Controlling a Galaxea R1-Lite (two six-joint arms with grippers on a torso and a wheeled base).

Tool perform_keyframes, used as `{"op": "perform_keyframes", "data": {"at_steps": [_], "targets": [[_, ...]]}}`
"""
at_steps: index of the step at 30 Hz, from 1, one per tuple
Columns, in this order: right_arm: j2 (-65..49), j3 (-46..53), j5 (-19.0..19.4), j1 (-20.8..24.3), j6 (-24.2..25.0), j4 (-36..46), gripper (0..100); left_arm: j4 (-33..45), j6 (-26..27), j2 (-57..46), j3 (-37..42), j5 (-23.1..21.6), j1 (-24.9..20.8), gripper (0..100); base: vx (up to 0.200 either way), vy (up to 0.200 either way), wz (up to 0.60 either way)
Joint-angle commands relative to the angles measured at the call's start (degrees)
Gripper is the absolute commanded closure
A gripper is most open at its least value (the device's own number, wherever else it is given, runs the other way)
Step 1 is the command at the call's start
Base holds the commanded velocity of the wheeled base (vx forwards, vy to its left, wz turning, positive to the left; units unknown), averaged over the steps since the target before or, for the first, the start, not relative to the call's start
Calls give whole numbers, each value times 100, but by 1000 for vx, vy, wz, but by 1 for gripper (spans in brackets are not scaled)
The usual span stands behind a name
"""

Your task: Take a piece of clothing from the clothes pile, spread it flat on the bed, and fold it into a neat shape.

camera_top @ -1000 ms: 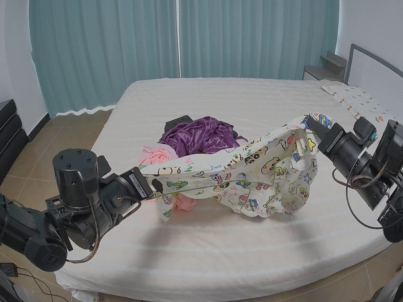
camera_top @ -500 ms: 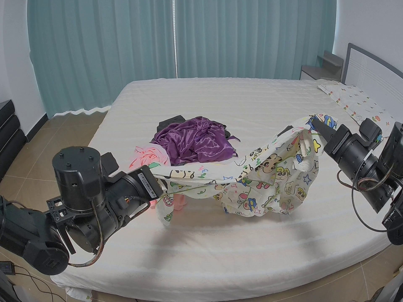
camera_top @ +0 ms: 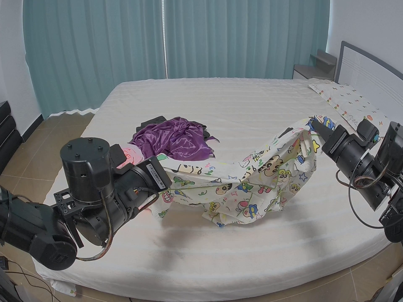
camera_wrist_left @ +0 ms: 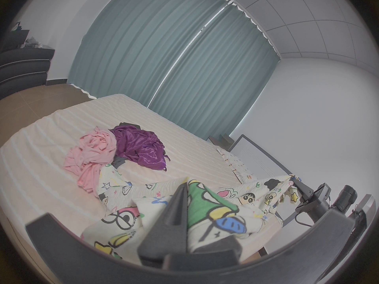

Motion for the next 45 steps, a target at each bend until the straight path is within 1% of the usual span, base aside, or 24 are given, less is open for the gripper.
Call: {"op": "perform_keyframes", "data": {"at_steps": [1,6,9,10,29,34,38,42,45], "targets": [[85,-19,8,-109,-2,-8,100,6,10,173,-159,1,-1,100,0,-200,0],[93,-19,8,-205,-2,-8,100,41,19,235,-362,1,17,100,0,-200,0],[93,-19,8,-214,-2,-8,100,41,19,244,-353,1,8,100,0,-200,0],[85,-28,16,-302,-2,-8,100,24,27,349,-362,9,-27,100,0,-200,0],[-30,-159,8,-372,-11,1,100,-11,27,323,-405,36,-45,100,0,-200,0],[-30,-177,8,-425,-11,1,100,-3,27,358,-537,45,-36,100,0,-200,0],[-47,-142,8,-443,-11,1,100,-3,27,340,-520,89,-36,100,0,0,0],[-179,-28,16,-434,-11,1,100,-11,27,314,-476,273,-45,100,0,0,0],[-328,43,52,-416,-11,1,100,-11,27,244,-414,308,-45,100,-200,0,0]]}}
